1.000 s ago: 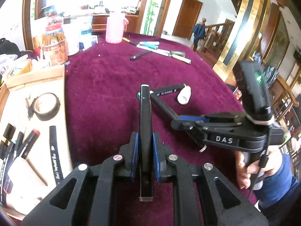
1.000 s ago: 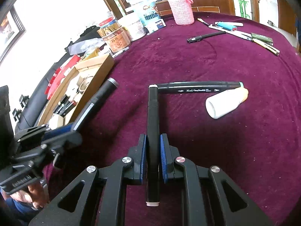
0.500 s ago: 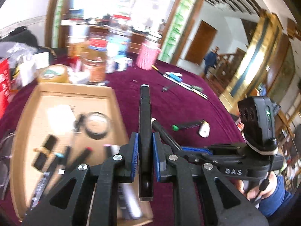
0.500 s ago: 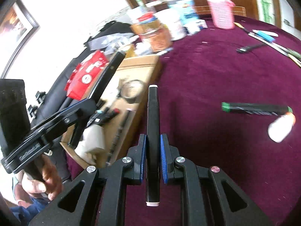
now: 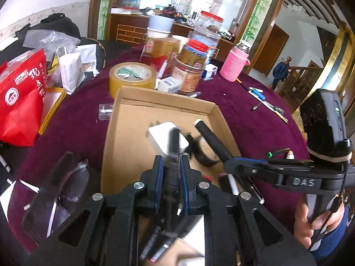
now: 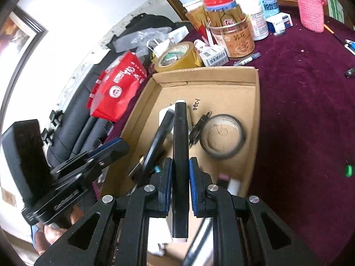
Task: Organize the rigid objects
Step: 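Carry both black markers over the cardboard tray with both tools, then lower both markers into the tray and open both tools, then grasp the green-ended black marker with the left tool while the right grasps the white orange-capped bottle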
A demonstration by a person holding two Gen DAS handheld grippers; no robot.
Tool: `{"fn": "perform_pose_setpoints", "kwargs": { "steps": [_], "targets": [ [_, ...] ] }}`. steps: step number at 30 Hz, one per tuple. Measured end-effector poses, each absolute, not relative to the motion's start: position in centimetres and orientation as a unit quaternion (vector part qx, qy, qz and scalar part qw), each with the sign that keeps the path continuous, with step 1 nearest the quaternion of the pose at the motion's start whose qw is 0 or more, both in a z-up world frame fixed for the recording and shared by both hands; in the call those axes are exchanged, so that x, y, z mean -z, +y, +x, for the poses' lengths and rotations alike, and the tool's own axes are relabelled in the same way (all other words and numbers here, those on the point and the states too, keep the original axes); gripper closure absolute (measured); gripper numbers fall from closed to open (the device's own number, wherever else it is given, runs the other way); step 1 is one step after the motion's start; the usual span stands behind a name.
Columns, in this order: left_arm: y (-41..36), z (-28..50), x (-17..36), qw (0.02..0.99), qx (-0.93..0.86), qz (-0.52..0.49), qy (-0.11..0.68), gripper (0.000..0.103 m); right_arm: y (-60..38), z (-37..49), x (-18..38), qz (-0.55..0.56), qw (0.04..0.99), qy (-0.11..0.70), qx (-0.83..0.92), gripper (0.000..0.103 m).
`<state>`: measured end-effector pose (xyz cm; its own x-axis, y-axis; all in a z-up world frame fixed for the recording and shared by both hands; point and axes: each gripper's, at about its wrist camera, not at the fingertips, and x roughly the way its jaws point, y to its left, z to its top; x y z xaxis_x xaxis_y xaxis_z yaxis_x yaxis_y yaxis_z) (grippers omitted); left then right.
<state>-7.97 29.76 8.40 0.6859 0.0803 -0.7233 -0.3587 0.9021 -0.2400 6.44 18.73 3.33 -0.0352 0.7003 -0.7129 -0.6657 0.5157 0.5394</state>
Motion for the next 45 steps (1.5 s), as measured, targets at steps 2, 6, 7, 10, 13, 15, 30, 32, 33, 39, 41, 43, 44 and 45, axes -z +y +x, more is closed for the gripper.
{"fn": "perform_pose_setpoints", "kwargs": {
  "steps": [2, 6, 7, 10, 13, 15, 30, 32, 33, 39, 41, 43, 44, 45],
  "targets": [
    [30.8, -7.5, -7.9, 0.894, -0.132, -0.190, 0.385, 0.090, 19.7, 6.6, -2.9, 0.005, 0.702, 0.528, -0.477, 0.090],
    [31.2, -7.5, -7.3, 0.891, -0.130, -0.196, 0.390, 0.090, 20.6, 7.1, -1.8, 0.003, 0.696, 0.546, -0.466, 0.090],
    [31.2, -7.6, -7.2, 0.891, -0.128, -0.196, 0.388, 0.090, 20.7, 7.1, -1.6, 0.002, 0.695, 0.548, -0.466, 0.090],
    [31.0, -7.9, -7.4, 0.894, -0.125, -0.193, 0.384, 0.090, 21.1, 6.8, -1.0, 0.003, 0.689, 0.553, -0.469, 0.090],
    [30.7, -8.2, -7.6, 0.896, -0.124, -0.198, 0.378, 0.090, 21.2, 6.4, -0.9, 0.008, 0.680, 0.554, -0.480, 0.090],
    [30.3, -8.4, -7.8, 0.897, -0.119, -0.199, 0.376, 0.090, 21.2, 6.0, -0.8, 0.013, 0.672, 0.557, -0.488, 0.089],
    [25.1, -8.6, -9.8, 0.907, -0.096, -0.178, 0.369, 0.090, 12.5, 8.2, -4.1, 0.049, 0.724, 0.495, -0.478, 0.077],
    [23.9, -8.3, -10.0, 0.909, -0.088, -0.171, 0.369, 0.090, 10.3, 10.4, -3.8, 0.045, 0.748, 0.494, -0.441, 0.077],
    [23.3, -8.1, -10.1, 0.910, -0.084, -0.167, 0.370, 0.090, 9.4, 11.5, -3.6, 0.039, 0.762, 0.492, -0.419, 0.077],
    [20.1, -7.2, -10.2, 0.913, -0.056, -0.147, 0.377, 0.090, 4.1, 18.0, -0.9, -0.005, 0.801, 0.517, -0.302, 0.077],
    [19.1, -6.8, -10.1, 0.912, -0.045, -0.139, 0.383, 0.090, 3.4, 18.8, -0.2, -0.023, 0.800, 0.525, -0.290, 0.077],
    [18.2, -6.4, -9.9, 0.912, -0.038, -0.132, 0.387, 0.090, 2.9, 19.2, 0.5, -0.019, 0.789, 0.538, -0.297, 0.077],
    [17.8, -6.1, -9.8, 0.911, -0.034, -0.129, 0.390, 0.090, 2.7, 19.0, 0.8, -0.022, 0.783, 0.543, -0.301, 0.077],
    [17.3, -6.0, -9.8, 0.911, -0.030, -0.127, 0.391, 0.090, 2.5, 18.7, 0.9, -0.026, 0.780, 0.545, -0.306, 0.077]
  ]
}}
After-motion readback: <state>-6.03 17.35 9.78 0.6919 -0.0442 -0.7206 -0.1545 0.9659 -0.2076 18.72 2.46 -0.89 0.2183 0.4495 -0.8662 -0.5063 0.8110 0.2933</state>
